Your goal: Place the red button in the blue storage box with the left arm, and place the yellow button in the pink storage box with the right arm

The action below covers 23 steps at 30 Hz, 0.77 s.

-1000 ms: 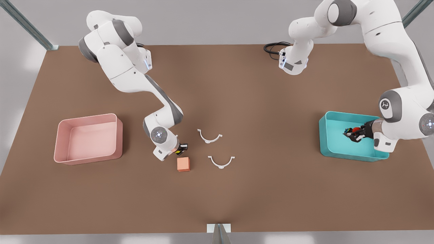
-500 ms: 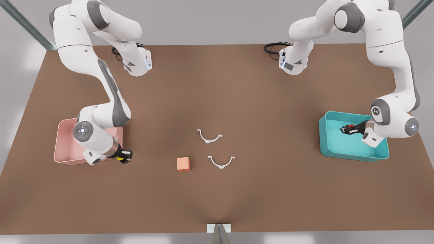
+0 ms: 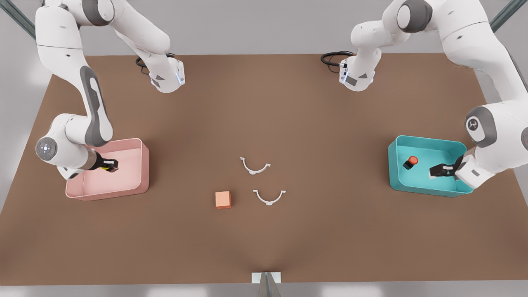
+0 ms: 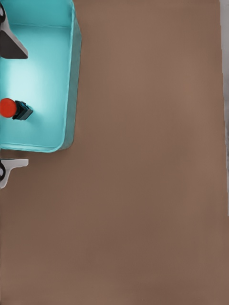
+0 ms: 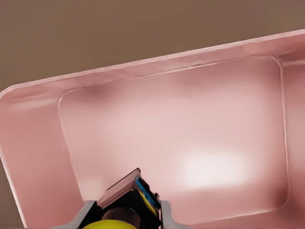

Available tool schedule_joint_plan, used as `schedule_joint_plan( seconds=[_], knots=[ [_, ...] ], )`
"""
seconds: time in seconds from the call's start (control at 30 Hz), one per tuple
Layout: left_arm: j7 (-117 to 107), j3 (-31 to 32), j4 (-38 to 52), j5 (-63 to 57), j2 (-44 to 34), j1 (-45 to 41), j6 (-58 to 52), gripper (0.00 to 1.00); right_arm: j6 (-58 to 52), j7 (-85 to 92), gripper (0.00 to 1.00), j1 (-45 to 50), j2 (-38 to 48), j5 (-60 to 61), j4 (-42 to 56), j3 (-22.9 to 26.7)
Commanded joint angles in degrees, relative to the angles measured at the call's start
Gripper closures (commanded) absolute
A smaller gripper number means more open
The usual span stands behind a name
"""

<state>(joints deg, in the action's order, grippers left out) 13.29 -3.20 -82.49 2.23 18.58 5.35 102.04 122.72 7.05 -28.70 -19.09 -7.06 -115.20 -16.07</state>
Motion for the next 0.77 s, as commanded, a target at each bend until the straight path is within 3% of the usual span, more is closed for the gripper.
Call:
schedule_joint_plan(
  seconds=[0.0,0.03,0.1,0.17,0.37,0.43,0.47,0.57,0.63,0.67,0.73],
  knots=[
    [-7.0,0.1,2.3,-0.3,-4.6,-2.5,-9.9,0.00,3.7,20.2,0.38,-0.9,-2.7,-0.1,0.0,0.1],
    [-7.1,0.0,1.6,-0.3,-7.5,-3.3,-10.2,0.00,4.2,20.2,0.29,-1.3,-4.0,-0.1,0.2,0.1],
    [-7.0,0.1,1.3,-0.3,-8.7,-3.3,-11.3,0.00,5.3,20.0,0.00,-1.7,-5.3,-0.1,0.9,0.1],
    [-7.0,0.2,0.0,-0.3,-9.9,-3.9,-11.5,0.00,1.5,19.8,0.00,0.9,-5.4,-0.3,6.8,-0.2],
    [-6.9,1.6,-1.4,-0.3,-10.6,-4.0,-11.6,0.00,-32.2,0.6,0.00,21.7,-3.2,-2.6,39.4,-1.2],
    [-6.8,2.1,-2.3,-0.4,-11.7,-3.9,-11.9,0.00,-36.1,-3.2,0.00,21.4,2.3,-2.3,39.0,-3.6],
    [-6.9,2.1,-2.3,-0.4,-11.6,-3.9,-11.7,0.00,-39.1,-3.4,0.00,20.8,4.8,3.3,38.9,-3.2],
    [-7.0,2.2,-2.3,-0.5,-11.4,-4.0,-11.3,0.00,-39.4,-4.8,0.00,20.8,8.4,5.0,39.4,-2.5],
    [-7.0,2.2,-2.3,-0.5,-11.3,-4.0,-11.3,0.00,-35.9,-11.6,0.00,27.2,16.2,4.9,30.0,4.5],
    [-7.0,2.2,-2.2,-0.5,-11.3,-4.0,-11.3,0.00,-35.4,-11.4,0.00,33.1,16.2,4.9,29.5,11.8],
    [-7.1,2.3,-2.2,-0.5,-11.2,-4.0,-11.3,0.00,-35.3,-11.5,0.00,33.0,13.0,4.9,30.7,12.5]
  ],
)
